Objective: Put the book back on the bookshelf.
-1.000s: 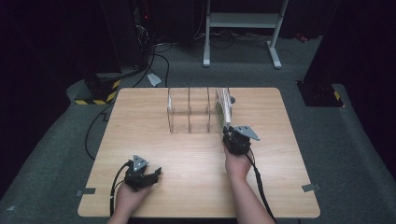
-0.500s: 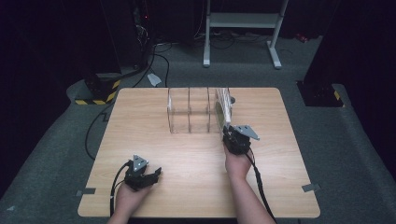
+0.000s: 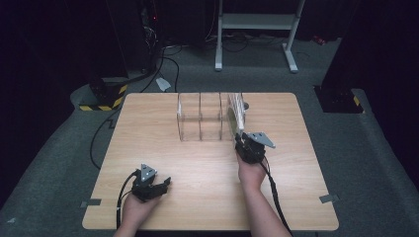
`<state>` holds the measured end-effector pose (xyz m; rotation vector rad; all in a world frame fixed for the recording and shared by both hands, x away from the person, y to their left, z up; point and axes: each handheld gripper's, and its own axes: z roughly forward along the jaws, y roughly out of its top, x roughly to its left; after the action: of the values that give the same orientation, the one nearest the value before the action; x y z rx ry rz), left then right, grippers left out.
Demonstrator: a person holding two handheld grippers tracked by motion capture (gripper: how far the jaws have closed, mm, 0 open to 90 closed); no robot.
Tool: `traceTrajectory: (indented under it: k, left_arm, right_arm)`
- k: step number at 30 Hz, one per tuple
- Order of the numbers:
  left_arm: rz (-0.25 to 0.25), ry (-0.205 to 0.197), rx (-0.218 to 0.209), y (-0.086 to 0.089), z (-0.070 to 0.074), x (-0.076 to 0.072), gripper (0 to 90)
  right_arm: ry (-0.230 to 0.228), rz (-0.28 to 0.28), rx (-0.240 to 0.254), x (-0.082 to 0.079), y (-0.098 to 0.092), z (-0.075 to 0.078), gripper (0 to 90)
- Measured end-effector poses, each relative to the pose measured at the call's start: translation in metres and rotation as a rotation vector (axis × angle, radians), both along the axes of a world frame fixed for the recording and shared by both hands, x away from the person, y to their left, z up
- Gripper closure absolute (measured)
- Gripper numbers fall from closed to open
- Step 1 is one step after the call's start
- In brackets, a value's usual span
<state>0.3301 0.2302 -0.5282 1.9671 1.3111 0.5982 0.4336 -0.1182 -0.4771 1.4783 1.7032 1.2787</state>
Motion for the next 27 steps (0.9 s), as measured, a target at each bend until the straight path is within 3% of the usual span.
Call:
traceTrajectory:
  k: [7, 15, 23, 27]
  left_arm:
    - [0.0, 0.0, 0.0, 0.0, 0.0, 0.0, 32.8]
    - [-0.002, -0.002, 0.005, 0.0, 0.0, 0.0, 32.8]
    - [-0.002, 0.0, 0.003, 0.0, 0.0, 0.0, 32.8]
    - [-0.003, 0.0, 0.005, 0.0, 0.0, 0.0, 32.7]
  right_arm:
    - [0.0, 0.019, -0.004, -0.001, 0.0, 0.001, 61.8]
    - [-0.02, 0.048, -0.04, -0.007, 0.0, 0.002, 56.8]
    - [-0.003, 0.071, -0.053, -0.016, -0.004, -0.001, 51.4]
    - [-0.007, 0.085, -0.093, -0.024, -0.008, -0.005, 48.8]
